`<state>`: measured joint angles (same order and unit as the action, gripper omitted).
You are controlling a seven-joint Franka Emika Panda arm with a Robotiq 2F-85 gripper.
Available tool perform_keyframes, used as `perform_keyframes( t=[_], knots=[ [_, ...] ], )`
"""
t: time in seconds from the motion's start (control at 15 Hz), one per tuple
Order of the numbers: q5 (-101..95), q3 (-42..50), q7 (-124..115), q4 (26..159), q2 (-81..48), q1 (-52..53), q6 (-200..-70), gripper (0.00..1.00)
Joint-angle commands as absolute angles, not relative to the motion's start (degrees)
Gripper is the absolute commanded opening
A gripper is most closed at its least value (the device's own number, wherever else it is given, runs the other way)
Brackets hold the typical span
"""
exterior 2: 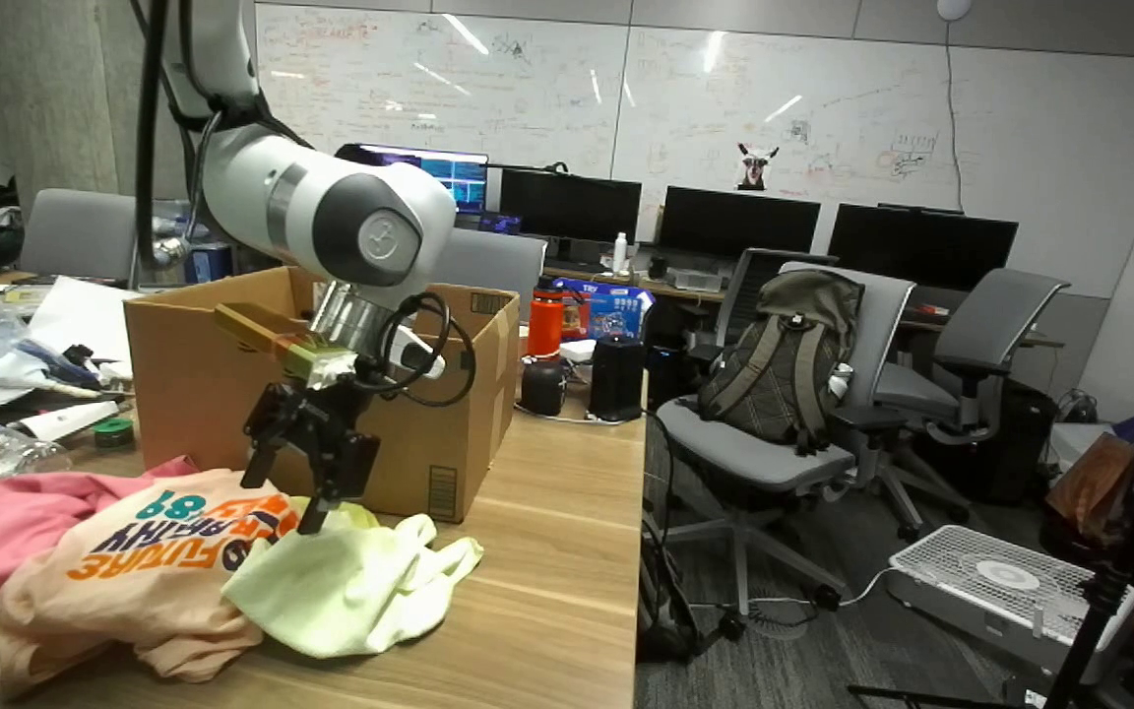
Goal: Put the three objects into the cardboard box
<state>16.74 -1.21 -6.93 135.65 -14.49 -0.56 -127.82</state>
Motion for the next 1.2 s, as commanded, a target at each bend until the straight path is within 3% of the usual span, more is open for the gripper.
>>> perform_keyframes(
  t=[0.0,1.13],
  knots=[
    [18.13,-1.53,-3.35,133.63,-16.1,-1.16,-125.72,1.0],
    [15.72,-0.89,-4.16,132.36,-23.31,-1.1,-128.02,1.0]
  ],
)
